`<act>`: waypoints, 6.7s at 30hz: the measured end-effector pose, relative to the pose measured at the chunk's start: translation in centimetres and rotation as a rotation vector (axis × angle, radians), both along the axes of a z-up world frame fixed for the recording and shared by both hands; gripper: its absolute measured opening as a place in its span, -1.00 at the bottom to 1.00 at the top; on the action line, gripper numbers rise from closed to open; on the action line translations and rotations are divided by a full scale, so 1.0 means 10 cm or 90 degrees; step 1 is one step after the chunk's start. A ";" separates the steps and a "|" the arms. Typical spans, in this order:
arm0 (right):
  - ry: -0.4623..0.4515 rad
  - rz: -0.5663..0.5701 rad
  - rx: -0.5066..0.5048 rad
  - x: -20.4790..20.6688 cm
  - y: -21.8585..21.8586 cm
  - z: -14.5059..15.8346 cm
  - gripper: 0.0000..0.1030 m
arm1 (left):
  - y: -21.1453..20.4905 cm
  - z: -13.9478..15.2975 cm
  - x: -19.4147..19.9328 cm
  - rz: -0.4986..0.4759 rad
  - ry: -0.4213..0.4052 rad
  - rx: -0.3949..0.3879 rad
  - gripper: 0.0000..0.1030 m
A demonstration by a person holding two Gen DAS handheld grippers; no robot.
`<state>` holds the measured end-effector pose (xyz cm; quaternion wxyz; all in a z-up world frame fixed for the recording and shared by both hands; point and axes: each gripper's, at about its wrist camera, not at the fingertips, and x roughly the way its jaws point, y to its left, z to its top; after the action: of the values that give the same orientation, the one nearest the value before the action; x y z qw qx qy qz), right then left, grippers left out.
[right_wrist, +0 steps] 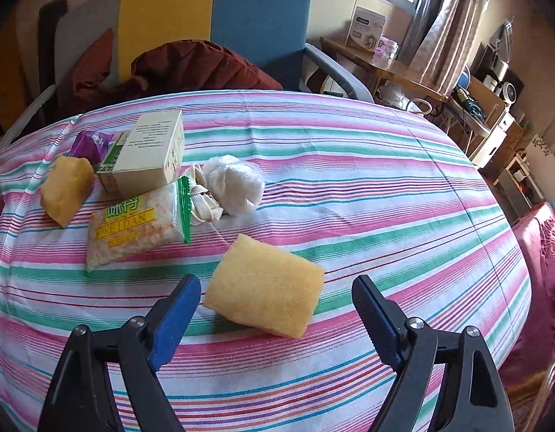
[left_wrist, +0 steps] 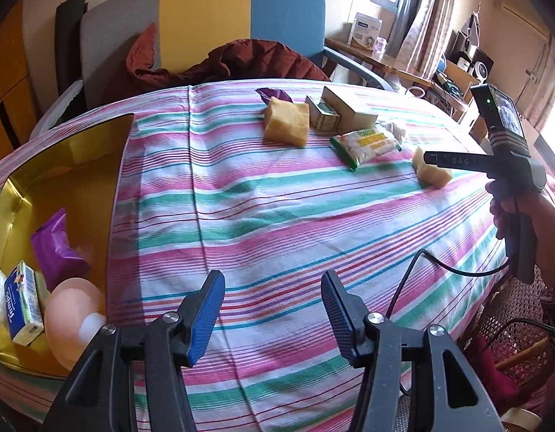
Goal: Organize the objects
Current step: 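Close the right tool on the yellow sponge, then lift the yellow sponge with the right tool while the left tool grasps the WEIDAN snack bag, then carry the WEIDAN bag into the gold tray with the left tool while the right tool drops the sponge there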
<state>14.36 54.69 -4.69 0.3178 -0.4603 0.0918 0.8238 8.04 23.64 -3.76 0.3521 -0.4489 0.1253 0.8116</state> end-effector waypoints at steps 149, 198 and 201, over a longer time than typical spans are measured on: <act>0.174 0.459 -0.204 -0.67 -2.53 0.37 0.26 | -2.17 -0.18 -2.01 0.393 -0.050 0.122 -0.20; 0.095 0.523 -0.106 -1.59 -3.56 0.22 0.60 | -2.59 0.05 -1.09 0.510 0.026 0.238 -0.03; 0.113 0.511 -0.099 -1.54 -3.53 0.26 0.82 | -2.56 0.05 -1.08 0.505 0.023 0.237 -0.03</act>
<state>-1.00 19.36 -2.13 -0.0731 -0.4091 -0.0061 0.9095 -2.77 -1.99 -3.26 0.0856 -0.3769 -0.1989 0.9006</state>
